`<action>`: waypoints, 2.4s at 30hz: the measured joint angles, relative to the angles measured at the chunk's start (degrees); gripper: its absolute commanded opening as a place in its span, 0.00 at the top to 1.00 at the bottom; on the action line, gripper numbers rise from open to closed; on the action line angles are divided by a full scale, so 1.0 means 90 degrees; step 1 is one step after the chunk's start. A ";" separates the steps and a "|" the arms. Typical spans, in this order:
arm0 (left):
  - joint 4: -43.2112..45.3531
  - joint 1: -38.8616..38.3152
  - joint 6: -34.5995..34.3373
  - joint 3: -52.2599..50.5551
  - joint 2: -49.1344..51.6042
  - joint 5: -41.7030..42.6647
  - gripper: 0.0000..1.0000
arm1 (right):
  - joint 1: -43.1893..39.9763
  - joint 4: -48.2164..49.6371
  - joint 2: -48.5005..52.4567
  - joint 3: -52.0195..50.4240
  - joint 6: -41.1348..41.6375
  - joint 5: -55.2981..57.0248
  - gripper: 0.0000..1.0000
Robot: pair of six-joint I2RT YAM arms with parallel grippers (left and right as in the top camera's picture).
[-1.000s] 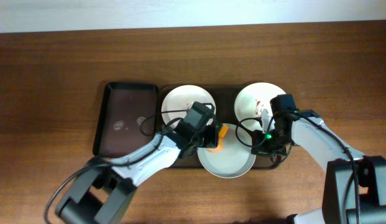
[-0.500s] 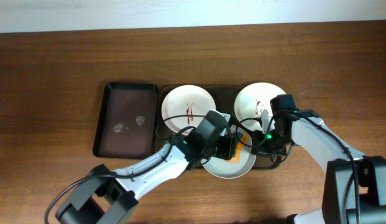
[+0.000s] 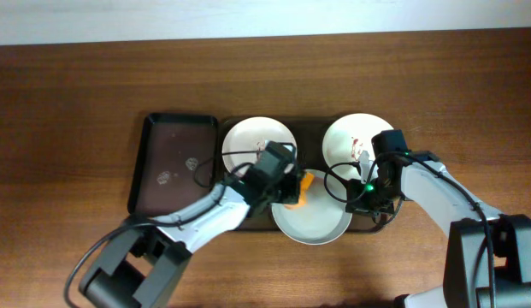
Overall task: Clean dirty plates on tray and stack at the side
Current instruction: 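Scrub the front plate with the sponge in the left gripper, then carry the front plate right and set it beside the tray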
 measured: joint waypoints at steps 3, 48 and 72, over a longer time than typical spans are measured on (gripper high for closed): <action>-0.0228 0.0311 0.0228 0.0000 -0.0610 0.0253 1.00 | 0.0000 -0.0005 0.0000 0.0000 -0.0027 0.0000 0.96; -0.1256 0.3288 0.4150 0.0000 -0.0148 -0.1945 0.39 | 0.3398 0.0124 -0.1928 0.1168 0.0459 0.7300 0.96; -0.2047 0.3497 0.3577 0.0289 0.0141 -0.1253 0.31 | -0.4192 0.0036 -0.1654 0.1343 0.0799 0.1855 0.96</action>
